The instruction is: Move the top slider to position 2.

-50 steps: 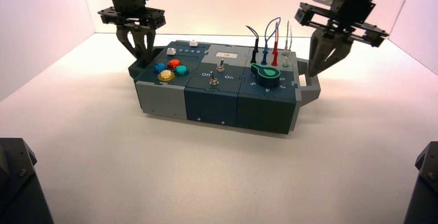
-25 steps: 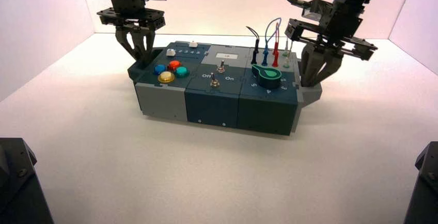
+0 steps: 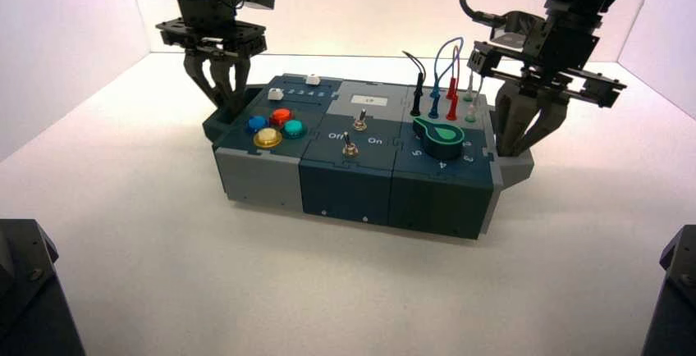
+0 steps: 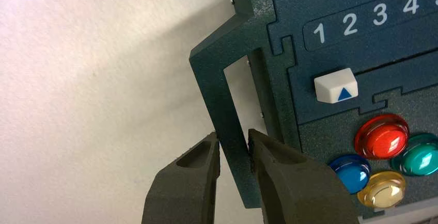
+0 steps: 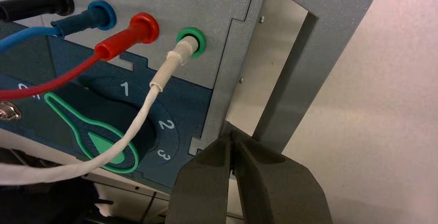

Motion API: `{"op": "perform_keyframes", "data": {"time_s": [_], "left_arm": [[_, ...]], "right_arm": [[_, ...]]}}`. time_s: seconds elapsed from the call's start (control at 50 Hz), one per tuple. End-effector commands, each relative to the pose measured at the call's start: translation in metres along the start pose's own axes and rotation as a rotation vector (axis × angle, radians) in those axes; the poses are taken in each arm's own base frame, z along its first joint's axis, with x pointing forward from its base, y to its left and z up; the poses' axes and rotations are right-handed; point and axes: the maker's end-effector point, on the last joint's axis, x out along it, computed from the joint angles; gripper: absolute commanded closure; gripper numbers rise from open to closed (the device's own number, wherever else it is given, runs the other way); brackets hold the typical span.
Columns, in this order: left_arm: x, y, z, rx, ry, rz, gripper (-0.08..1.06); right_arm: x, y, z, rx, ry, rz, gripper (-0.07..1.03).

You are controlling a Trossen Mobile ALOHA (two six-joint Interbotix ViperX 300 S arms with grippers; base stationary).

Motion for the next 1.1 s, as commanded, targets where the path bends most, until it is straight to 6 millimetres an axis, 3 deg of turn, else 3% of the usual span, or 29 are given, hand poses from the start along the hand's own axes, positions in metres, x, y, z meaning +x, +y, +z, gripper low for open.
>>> {"op": "perform_keyframes", "data": {"time_s": [0.02,0.14,0.36,0.7,0.88,1.1], "left_arm": [[-0.002,-0.031,-0.016,0.116,0.037,-0.013,1.00],[-0.001,-0.033,-0.031,0.117,0.049,-0.015,1.00],[-0.001,-0.033,-0.037,0.114,0.039,-0.012,1.00],[-0.005,-0.030,-0.023,0.121,-0.017,0.005,1.00],[-0.014,-0.029,-0.010,0.123,-0.060,0.012,0.88],[-0.022,-0.030,0.000,0.130,-0.092,0.018,0.84]], "right_arm": [[-0.012,0.008,0.004,-0.019,-0.043,0.016,0.98],[-0.014,0.008,-0.001,-0.019,-0.042,0.020,0.98],[-0.016,0.007,-0.005,-0.018,-0.056,0.022,0.98],[-0.021,0.010,0.001,-0.022,-0.082,0.027,0.98],[-0.023,0.011,0.005,-0.028,-0.097,0.027,0.98],[-0.026,0.013,0.007,-0.032,-0.102,0.030,0.98]]}}
